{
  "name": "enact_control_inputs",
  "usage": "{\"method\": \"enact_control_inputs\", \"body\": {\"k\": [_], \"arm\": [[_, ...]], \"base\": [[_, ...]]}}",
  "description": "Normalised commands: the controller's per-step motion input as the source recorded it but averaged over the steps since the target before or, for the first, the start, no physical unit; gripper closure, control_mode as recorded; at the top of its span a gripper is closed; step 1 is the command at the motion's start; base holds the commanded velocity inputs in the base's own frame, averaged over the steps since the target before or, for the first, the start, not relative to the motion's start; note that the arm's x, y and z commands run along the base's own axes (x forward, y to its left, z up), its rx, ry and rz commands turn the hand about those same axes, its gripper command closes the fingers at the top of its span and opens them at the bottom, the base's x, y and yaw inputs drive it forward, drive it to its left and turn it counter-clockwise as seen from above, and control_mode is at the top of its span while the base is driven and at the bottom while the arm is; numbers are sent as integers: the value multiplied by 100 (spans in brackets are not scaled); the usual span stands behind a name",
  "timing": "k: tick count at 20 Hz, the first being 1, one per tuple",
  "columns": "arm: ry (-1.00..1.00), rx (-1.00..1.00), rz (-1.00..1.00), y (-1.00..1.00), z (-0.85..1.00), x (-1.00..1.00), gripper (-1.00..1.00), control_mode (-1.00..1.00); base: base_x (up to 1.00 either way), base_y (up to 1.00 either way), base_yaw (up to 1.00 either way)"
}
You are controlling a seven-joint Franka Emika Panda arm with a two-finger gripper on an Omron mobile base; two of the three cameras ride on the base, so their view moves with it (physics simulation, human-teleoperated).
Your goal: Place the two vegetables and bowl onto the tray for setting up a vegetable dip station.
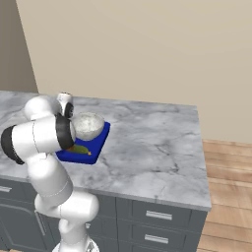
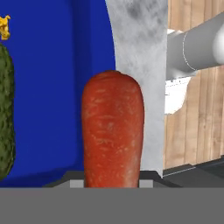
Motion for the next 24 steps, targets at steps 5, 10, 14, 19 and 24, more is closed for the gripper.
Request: {"method": "enact_control_inputs", "body": {"k": [5,10,14,19,24], "arm": [[-2,-2,0,-26,-20,0,100,-100],[-16,0,0,-21,-12,0,100,-100],[-23,0,0,-13,0,0,100,-100],[-8,0,0,-16,-8,0,100,-100],[0,0,0,-16,-12,5,100,-100]], "base": [[0,0,0],[0,0,0],[0,0,0],[0,0,0],[0,0,0]]}}
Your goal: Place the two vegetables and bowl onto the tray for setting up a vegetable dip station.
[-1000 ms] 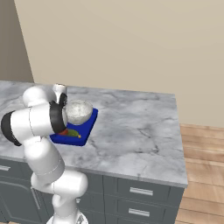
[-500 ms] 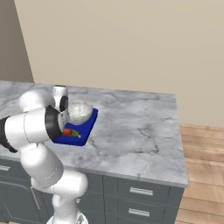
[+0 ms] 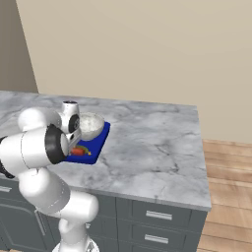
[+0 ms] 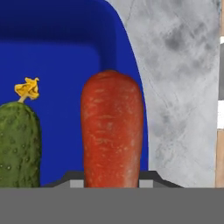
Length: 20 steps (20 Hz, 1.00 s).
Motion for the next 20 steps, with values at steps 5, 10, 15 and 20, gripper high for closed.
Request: {"method": "enact_control_inputs", "body": {"k": [5,10,15,20], "arm": [[-1,0,0,-9,-10,9,100,-100],[-5,0,0,0,-8,11,100,-100],[-9,0,0,0,-11,4,100,-100],[-4,0,0,0,-11,2,100,-100]], "base": [[0,0,0],[0,0,0],[0,0,0],[0,0,0]]}}
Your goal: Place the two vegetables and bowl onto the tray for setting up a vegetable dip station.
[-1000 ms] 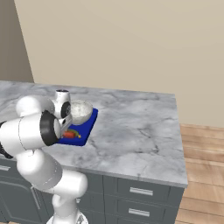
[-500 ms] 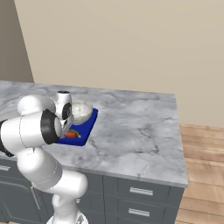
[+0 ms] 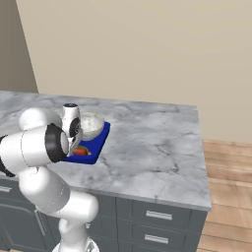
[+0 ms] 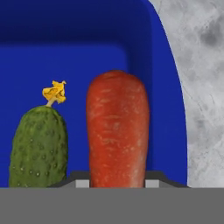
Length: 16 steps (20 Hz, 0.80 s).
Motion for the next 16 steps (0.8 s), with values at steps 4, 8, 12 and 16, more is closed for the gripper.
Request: {"method": "enact_control_inputs", "body": {"k": [4,8,12,16], "arm": [[0,0,0,0,-8,6,100,-100],[0,0,0,0,-7,8,100,-100],[-2,0,0,0,-10,10,100,-100],[-4,0,0,0,-12,6,100,-100]], "base": [[0,0,0],[0,0,0],[0,0,0],[0,0,0]]}}
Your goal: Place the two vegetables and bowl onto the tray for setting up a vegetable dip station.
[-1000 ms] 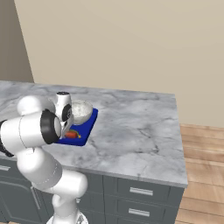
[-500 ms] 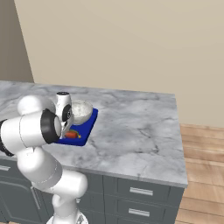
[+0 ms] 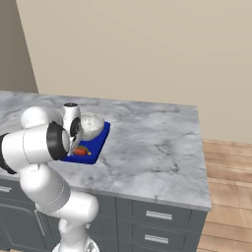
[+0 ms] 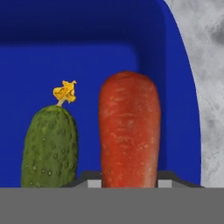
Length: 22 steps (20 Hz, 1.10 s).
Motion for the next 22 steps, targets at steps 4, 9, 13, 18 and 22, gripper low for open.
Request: {"method": "enact_control_inputs", "body": {"k": [4,9,13,18,22], "arm": [[-2,0,0,0,-13,2,-100,-100],[0,0,0,0,-12,1,-100,-100],[-1,0,0,0,-1,0,-100,-100],[0,0,0,-1,12,-13,-100,-100],[0,0,11,0,16,-35,-100,-100]], "base": [[0,0,0],[0,0,0],[0,0,0],[0,0,0],[0,0,0]]}}
